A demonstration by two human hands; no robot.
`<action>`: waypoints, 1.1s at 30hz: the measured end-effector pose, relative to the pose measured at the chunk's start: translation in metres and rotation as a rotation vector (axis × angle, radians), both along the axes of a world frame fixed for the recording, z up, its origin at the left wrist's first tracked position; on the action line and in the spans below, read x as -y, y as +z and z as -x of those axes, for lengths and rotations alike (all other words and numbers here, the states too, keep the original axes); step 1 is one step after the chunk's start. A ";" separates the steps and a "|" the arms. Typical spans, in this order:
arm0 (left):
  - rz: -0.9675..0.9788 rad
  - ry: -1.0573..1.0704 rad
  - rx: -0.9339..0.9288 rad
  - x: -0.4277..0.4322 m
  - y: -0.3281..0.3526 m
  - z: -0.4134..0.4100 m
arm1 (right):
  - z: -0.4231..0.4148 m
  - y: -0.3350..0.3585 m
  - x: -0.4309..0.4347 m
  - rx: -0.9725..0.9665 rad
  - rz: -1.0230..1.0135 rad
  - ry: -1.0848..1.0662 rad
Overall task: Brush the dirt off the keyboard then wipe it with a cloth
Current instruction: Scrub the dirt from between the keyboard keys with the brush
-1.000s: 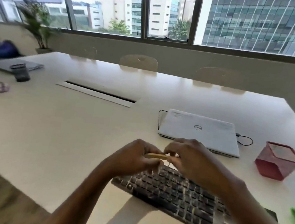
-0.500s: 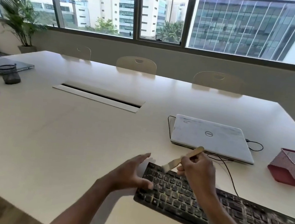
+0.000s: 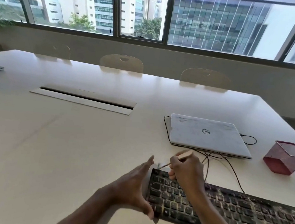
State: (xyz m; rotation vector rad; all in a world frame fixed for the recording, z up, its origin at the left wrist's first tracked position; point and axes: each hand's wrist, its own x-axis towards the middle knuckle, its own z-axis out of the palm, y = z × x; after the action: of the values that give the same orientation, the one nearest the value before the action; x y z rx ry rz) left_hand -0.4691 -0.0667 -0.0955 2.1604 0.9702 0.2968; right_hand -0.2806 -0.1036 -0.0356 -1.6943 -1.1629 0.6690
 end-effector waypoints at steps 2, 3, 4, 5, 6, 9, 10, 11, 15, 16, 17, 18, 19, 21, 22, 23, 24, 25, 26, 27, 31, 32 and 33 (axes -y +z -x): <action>-0.023 -0.054 -0.038 -0.002 -0.001 0.001 | 0.003 0.000 -0.001 0.029 -0.006 0.011; -0.035 -0.085 -0.056 -0.003 -0.001 0.002 | 0.005 0.001 -0.001 0.040 -0.007 0.016; -0.048 -0.109 -0.071 -0.004 -0.002 0.003 | 0.006 0.001 -0.001 0.049 -0.006 0.022; -0.060 -0.122 -0.080 -0.004 -0.002 0.003 | 0.008 0.001 -0.001 0.058 -0.006 0.028; -0.068 -0.129 -0.085 -0.004 -0.002 0.003 | 0.010 0.002 -0.001 0.069 -0.003 0.032; -0.074 -0.130 -0.082 -0.004 -0.001 0.004 | 0.016 0.005 -0.002 0.124 0.018 0.031; -0.069 -0.130 -0.080 -0.003 -0.001 0.004 | 0.017 0.006 -0.002 0.147 0.024 0.034; -0.066 -0.132 -0.077 -0.003 -0.001 0.004 | 0.018 0.006 -0.002 0.172 0.028 0.037; -0.082 -0.132 -0.071 -0.002 -0.004 0.005 | 0.017 0.005 0.000 0.245 0.022 -0.022; -0.082 -0.130 -0.066 -0.003 -0.004 0.005 | 0.016 0.005 0.001 0.251 0.014 -0.050; -0.082 -0.131 -0.061 -0.003 -0.004 0.006 | 0.015 0.006 0.002 0.248 0.006 -0.072; -0.084 -0.133 -0.057 -0.003 -0.003 0.006 | 0.015 0.008 0.002 0.236 -0.001 -0.083; -0.089 -0.136 -0.052 -0.003 -0.003 0.006 | 0.015 0.009 0.002 0.216 -0.004 -0.078; -0.096 -0.137 -0.046 -0.003 -0.004 0.006 | 0.017 0.010 0.001 0.165 0.011 -0.035; -0.102 -0.136 -0.045 -0.002 -0.005 0.006 | 0.018 0.010 0.000 0.151 0.023 -0.010; -0.108 -0.134 -0.045 -0.002 -0.005 0.006 | 0.019 0.009 -0.001 0.153 0.039 0.005; -0.110 -0.131 -0.045 -0.002 -0.005 0.006 | 0.019 0.008 -0.001 0.167 0.057 0.008; -0.112 -0.129 -0.046 -0.002 -0.005 0.006 | 0.018 0.006 -0.001 0.183 0.066 -0.004; -0.114 -0.129 -0.048 -0.002 -0.006 0.006 | 0.018 0.006 -0.001 0.197 0.065 -0.026; -0.115 -0.131 -0.049 -0.001 -0.006 0.006 | 0.016 0.006 0.000 0.207 0.055 -0.052; -0.129 -0.128 -0.045 0.000 -0.005 0.006 | 0.013 0.011 0.000 0.203 0.008 -0.082; -0.140 -0.125 -0.045 0.000 -0.005 0.006 | 0.014 0.013 -0.001 0.190 0.006 -0.068; -0.150 -0.123 -0.045 0.001 -0.005 0.006 | 0.015 0.015 -0.001 0.182 0.008 -0.047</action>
State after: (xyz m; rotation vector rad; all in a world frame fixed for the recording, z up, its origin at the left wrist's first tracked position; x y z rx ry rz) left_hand -0.4754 -0.0675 -0.1008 2.3611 0.8588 0.2697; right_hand -0.2957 -0.1027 -0.0206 -1.8135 -1.2431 0.4987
